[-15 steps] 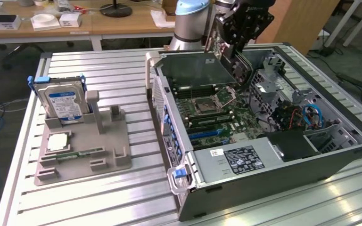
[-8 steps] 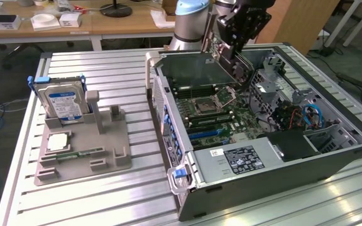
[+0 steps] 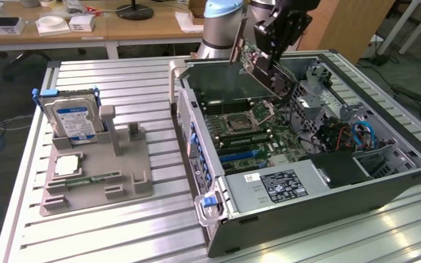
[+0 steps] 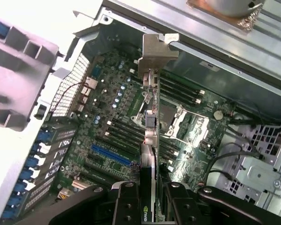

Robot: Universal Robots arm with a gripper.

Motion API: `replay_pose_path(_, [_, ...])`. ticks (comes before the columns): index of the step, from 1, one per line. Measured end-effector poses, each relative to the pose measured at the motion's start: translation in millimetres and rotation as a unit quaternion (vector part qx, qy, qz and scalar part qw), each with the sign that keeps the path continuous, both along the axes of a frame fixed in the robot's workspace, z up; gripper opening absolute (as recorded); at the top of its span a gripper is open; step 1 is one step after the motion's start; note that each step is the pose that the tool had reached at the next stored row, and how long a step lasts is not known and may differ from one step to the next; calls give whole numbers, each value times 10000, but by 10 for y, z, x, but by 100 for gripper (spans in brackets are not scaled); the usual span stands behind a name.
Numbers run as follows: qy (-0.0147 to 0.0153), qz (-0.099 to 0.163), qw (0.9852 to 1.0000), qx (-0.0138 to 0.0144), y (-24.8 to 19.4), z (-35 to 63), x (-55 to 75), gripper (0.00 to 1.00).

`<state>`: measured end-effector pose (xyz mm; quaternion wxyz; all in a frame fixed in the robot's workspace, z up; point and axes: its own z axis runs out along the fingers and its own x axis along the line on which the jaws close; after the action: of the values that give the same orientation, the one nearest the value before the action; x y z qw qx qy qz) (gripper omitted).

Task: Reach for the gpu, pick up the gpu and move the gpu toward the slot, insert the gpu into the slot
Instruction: 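Insert the gpu into the slot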

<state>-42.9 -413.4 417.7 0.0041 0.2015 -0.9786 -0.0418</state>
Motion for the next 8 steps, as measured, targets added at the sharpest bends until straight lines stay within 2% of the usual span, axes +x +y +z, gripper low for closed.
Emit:
replay_pose_path(4, [0,287,9996,0,0,-7,0,26])
replay_pose_path(8, [0,592,9982,0,0,-15,0,26])
